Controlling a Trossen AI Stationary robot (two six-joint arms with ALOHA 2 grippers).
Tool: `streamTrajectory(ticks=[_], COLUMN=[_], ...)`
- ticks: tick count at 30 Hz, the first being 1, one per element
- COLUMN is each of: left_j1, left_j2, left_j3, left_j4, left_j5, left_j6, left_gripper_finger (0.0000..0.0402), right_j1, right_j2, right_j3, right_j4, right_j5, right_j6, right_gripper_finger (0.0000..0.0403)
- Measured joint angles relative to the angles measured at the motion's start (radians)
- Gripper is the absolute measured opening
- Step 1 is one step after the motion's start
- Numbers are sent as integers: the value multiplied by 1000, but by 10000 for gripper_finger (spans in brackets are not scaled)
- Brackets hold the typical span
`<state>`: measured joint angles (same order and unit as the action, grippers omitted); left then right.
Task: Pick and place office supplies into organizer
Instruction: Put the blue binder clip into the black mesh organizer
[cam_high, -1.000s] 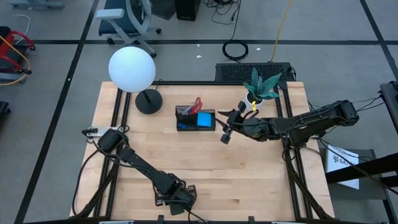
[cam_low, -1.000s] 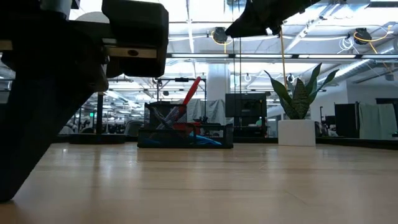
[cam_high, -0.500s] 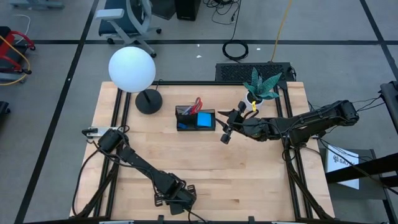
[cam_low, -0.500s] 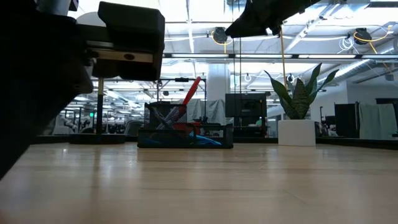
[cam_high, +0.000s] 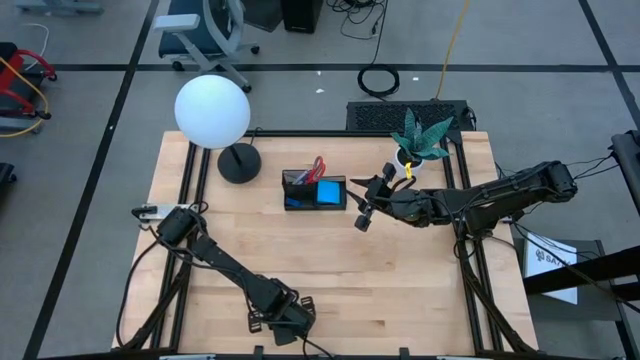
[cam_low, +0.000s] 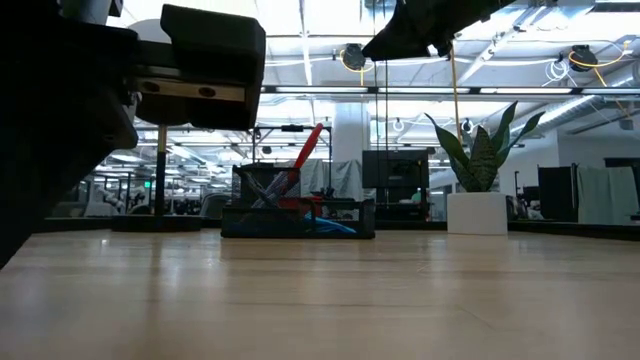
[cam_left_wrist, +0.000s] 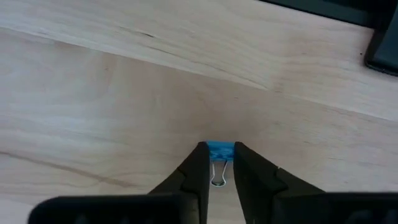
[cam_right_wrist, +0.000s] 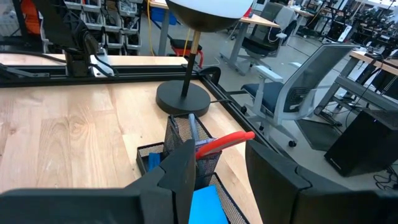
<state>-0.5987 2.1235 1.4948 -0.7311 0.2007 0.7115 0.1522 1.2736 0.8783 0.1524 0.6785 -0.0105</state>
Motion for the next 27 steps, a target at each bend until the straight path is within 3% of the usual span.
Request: streamTrajectory(ticks=[13, 22, 27], left_j1=[-2, 10, 44], left_j2=[3, 6, 5], left_j3=[27, 88, 96], left_j4=[-53, -187, -231], left_j5=[-85, -312, -368], left_j6=[-41, -46, -78], left_gripper_finger=[63, 56, 62], right_j1=[0, 0, 0], right_j2=[0, 0, 0], right_j3=[1, 1, -2], right_j4=[0, 0, 1], right_j5=[0, 0, 0], right_j6=[0, 0, 0], right_gripper_finger=[132, 132, 132])
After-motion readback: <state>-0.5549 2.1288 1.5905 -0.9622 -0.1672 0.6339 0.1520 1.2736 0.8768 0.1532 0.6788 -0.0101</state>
